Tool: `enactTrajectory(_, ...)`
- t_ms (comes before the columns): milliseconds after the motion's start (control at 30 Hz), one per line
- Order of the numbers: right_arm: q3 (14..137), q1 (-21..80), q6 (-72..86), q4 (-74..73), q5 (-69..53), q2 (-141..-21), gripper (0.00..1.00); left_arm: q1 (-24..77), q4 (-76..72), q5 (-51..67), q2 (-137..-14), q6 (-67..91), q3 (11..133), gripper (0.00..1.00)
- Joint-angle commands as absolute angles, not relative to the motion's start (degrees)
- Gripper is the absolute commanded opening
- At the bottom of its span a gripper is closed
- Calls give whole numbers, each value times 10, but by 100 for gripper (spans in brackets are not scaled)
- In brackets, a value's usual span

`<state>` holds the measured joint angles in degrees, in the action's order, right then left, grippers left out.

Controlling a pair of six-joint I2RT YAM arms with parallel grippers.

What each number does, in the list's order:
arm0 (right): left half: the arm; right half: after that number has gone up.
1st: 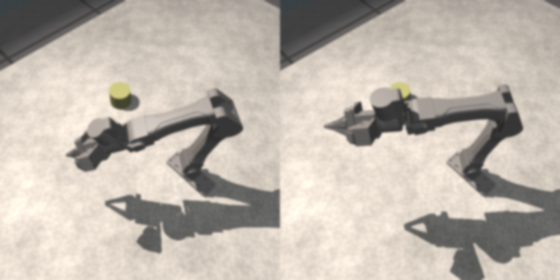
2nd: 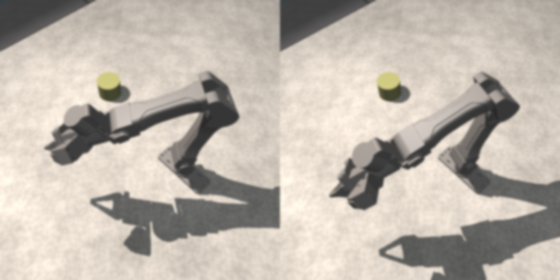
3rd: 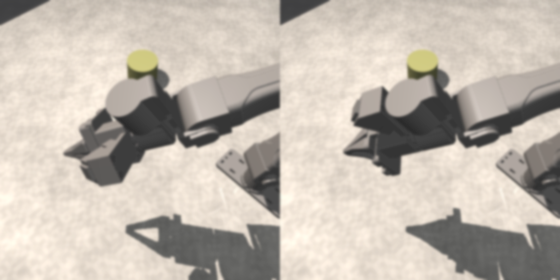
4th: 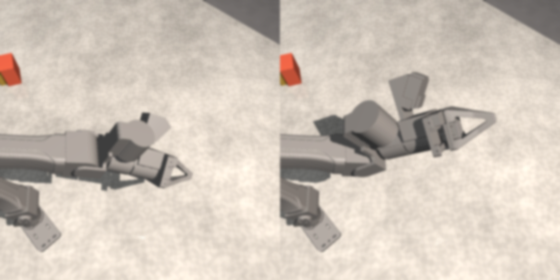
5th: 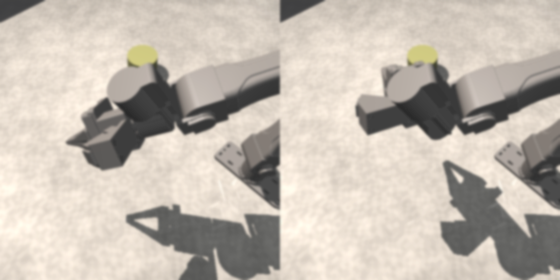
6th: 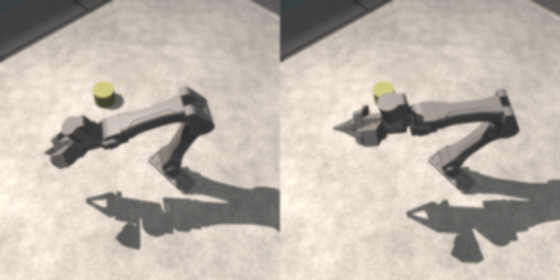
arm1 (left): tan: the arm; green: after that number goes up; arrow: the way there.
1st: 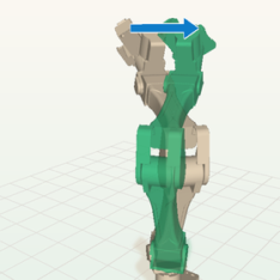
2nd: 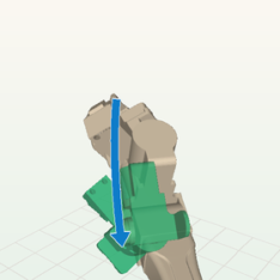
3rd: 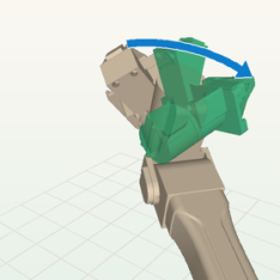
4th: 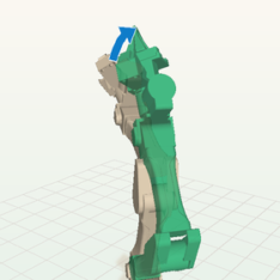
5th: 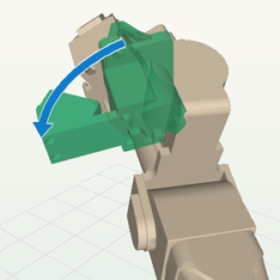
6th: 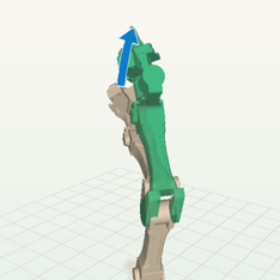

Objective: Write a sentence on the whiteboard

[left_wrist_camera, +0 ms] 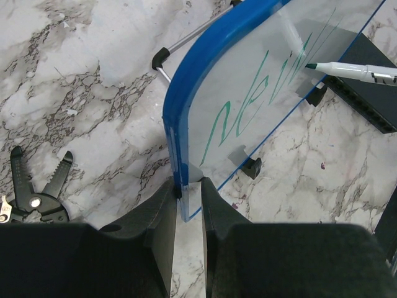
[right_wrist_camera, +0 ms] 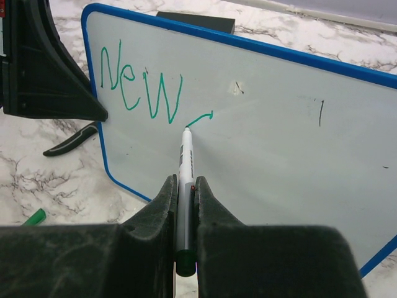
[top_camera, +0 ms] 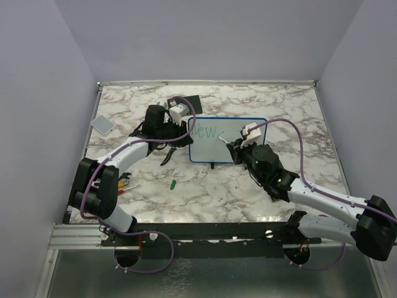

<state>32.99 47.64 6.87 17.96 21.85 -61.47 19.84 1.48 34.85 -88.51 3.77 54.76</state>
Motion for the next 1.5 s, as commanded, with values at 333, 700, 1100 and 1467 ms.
enactTrajectory(333, 327, 474, 107, 127, 302, -601, 1, 201, 23, 354, -875, 32, 558, 21)
enactTrajectory(700, 310, 474, 69, 148, 223, -557, 1, 202, 23, 354, -876, 33, 557, 21)
enactTrajectory(1100, 323, 474, 40, 197, 274, -518, 1, 201, 24, 355, -876, 33, 557, 21)
enactTrajectory(1467, 337, 474, 11, 250, 293, -551, 1, 202, 23, 356, -876, 32, 558, 21)
